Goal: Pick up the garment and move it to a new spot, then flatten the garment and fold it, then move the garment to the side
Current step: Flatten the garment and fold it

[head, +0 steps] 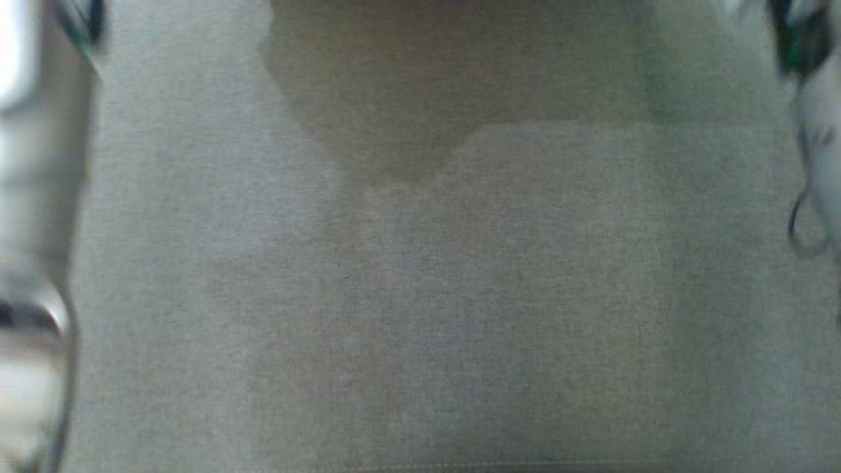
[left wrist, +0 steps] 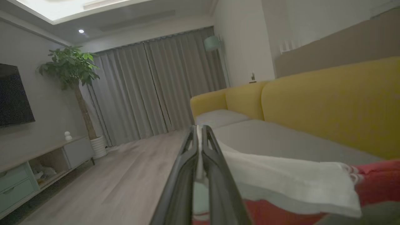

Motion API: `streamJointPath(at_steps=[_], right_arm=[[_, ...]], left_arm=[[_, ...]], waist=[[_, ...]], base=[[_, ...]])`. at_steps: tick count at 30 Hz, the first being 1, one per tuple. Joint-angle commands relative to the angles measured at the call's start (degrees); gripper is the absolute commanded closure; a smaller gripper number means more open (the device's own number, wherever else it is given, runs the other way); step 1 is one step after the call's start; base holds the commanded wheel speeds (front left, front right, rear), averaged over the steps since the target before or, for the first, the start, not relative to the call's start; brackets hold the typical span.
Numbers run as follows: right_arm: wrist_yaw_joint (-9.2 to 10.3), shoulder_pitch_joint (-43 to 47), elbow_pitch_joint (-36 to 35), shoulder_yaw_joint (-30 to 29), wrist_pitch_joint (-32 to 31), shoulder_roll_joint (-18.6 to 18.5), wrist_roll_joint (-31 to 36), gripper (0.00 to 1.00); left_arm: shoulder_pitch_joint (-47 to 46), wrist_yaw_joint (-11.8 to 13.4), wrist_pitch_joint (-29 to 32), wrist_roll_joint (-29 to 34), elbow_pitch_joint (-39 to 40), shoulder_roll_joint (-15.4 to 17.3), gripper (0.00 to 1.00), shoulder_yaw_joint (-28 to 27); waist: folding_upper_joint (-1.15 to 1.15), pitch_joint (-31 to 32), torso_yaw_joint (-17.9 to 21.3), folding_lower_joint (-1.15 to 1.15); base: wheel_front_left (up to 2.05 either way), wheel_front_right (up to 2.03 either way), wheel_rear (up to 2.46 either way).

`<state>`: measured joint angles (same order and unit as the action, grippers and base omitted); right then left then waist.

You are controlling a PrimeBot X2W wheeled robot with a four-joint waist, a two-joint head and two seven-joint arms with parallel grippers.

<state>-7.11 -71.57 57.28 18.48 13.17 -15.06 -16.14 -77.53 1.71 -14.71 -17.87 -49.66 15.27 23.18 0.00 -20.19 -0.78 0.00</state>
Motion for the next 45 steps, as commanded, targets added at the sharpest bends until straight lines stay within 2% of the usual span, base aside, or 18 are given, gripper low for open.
streamJointPath(at_steps=[1,2,6,8,11,14,20,26,27,29,32,35,39,45], right_arm=[[-0.37,2.7,0.1,2.6,-0.6,-0.6,-1.5,1.0],[-0.37,2.7,0.1,2.6,-0.6,-0.6,-1.5,1.0],[-0.37,8.6,2.0,9.7,-6.2,-2.8,-4.6,1.0],[-0.37,11.7,1.9,13.5,-10.5,-3.8,-7.4,1.0],[-0.37,15.9,-1.3,19.6,-16.4,-6.6,-12.5,1.0],[-0.37,19.6,-6.5,25.0,-21.2,-10.8,-18.3,1.0],[-0.37,25.7,-16.1,32.0,-29.8,-19.2,-29.5,1.0],[-0.37,31.0,-23.1,35.6,-34.8,-24.7,-36.6,1.0],[-0.37,32.9,-24.7,36.7,-36.8,-26.2,-37.9,1.0],[-0.37,34.6,-26.8,38.1,-38.7,-27.7,-39.0,1.0],[-0.37,36.6,-29.9,38.2,-40.7,-29.1,-41.5,1.0],[-0.37,37.5,-32.1,37.7,-41.5,-30.2,-43.0,1.0],[-0.37,37.1,-33.6,36.3,-41.4,-30.4,-43.2,1.0],[-0.37,34.8,-34.0,34.1,-41.1,-29.1,-42.0,1.0]], left_arm=[[2.8,-0.8,-0.2,0.8,1.8,2.7,1.0,0.2],[2.8,-0.8,-0.2,0.8,1.8,2.7,1.0,0.2],[13.5,-1.9,-0.3,2.1,4.4,4.3,1.0,2.1],[19.1,-3.6,0.3,2.2,4.4,5.7,1.0,3.5],[26.0,-7.0,5.2,0.8,5.0,7.4,1.0,5.9],[31.8,-8.5,10.6,-0.1,8.7,9.7,1.0,9.3],[42.2,-9.2,20.7,-6.2,23.8,16.5,1.0,15.0],[51.0,-9.2,31.2,-13.7,41.9,26.4,1.0,18.4],[53.6,-9.1,34.6,-15.8,47.1,29.2,1.0,18.7],[55.6,-8.6,37.4,-16.2,52.0,32.0,1.0,19.1],[57.6,-6.9,39.7,-16.9,57.5,34.6,1.0,18.8],[58.2,-5.5,40.2,-15.9,59.8,35.8,1.0,18.7],[57.0,-4.1,39.1,-14.2,59.6,34.6,1.0,18.4],[52.6,-4.6,38.2,-11.4,55.1,31.7,1.0,19.0]], waist=[[0.0,1.4,-1.1,0.0],[0.0,1.4,-1.1,0.0],[0.0,4.3,-2.2,0.0],[0.0,6.2,-2.6,0.0],[0.0,8.7,-3.3,0.0],[0.0,11.2,-4.0,0.0],[0.0,15.9,-4.7,0.0],[0.0,19.9,-4.6,0.0],[0.0,21.0,-4.7,0.0],[0.0,21.4,-4.6,0.0],[0.0,21.4,-4.7,0.0],[0.0,20.9,-4.7,0.0],[0.0,19.6,-4.8,0.0],[0.0,17.4,-4.5,0.0]], base=[[0.0,0.0,0.0],[0.0,0.0,0.0],[0.0,0.0,0.0],[0.0,0.0,0.0],[0.0,0.0,0.0],[0.0,0.0,0.0],[0.0,0.0,0.0],[0.0,0.0,0.0],[0.0,0.0,0.0],[0.0,0.0,0.0],[0.0,0.0,0.0],[0.0,0.0,0.0],[0.0,0.0,0.0],[0.0,0.0,0.0]])
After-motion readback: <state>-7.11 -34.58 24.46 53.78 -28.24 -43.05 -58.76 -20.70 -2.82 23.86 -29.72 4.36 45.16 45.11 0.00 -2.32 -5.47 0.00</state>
